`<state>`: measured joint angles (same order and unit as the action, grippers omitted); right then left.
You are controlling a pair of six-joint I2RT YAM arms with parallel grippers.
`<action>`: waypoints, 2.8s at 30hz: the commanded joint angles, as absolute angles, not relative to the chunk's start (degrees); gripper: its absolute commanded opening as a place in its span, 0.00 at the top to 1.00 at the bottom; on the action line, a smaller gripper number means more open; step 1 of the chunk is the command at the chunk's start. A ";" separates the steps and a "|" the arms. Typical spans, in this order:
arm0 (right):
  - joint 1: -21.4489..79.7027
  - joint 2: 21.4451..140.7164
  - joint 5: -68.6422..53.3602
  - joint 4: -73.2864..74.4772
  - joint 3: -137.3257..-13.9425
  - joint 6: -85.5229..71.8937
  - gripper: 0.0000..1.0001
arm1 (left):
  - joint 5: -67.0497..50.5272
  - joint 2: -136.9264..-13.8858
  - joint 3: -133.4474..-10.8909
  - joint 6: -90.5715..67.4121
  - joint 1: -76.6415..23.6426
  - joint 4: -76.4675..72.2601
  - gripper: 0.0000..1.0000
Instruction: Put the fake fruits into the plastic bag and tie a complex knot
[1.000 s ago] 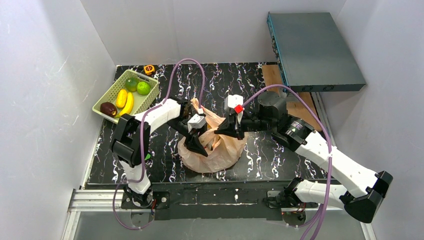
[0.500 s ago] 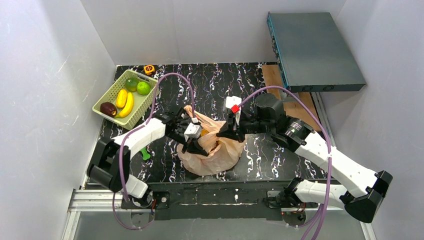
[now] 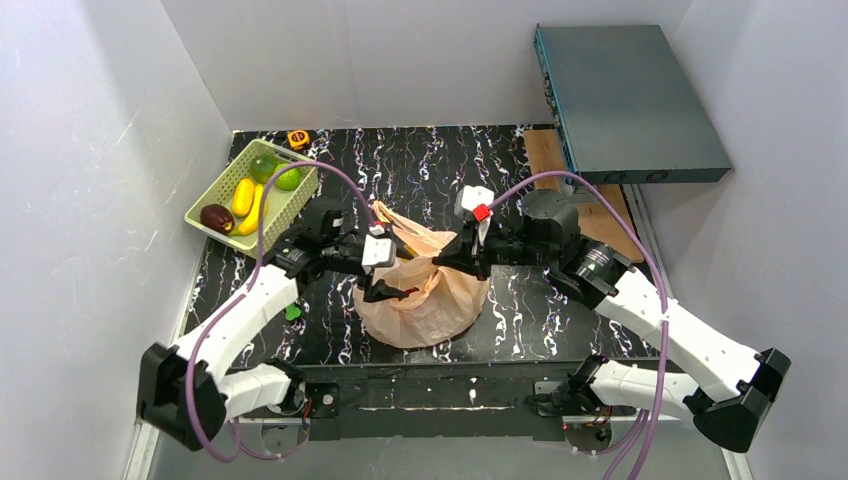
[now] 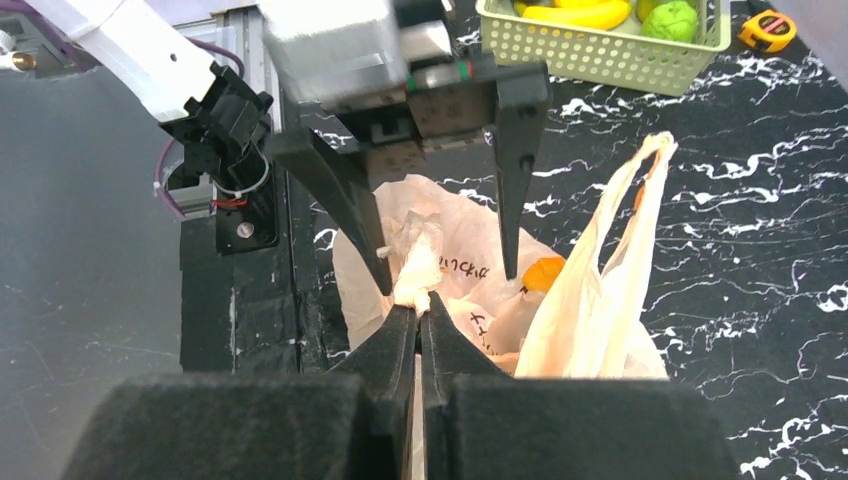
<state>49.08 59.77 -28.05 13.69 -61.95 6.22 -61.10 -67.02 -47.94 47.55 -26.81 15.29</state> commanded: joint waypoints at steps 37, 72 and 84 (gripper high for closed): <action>48.67 61.60 -30.53 13.58 -67.61 8.04 0.63 | -52.94 -57.14 -51.56 30.04 -30.76 20.53 1.00; 39.11 98.83 -38.52 37.27 -93.49 10.94 0.02 | -59.86 -48.40 -45.79 54.07 -30.76 28.11 1.00; 38.29 97.65 -39.38 38.26 -90.62 12.95 0.89 | -58.22 -48.80 -46.40 52.33 -30.72 28.57 1.00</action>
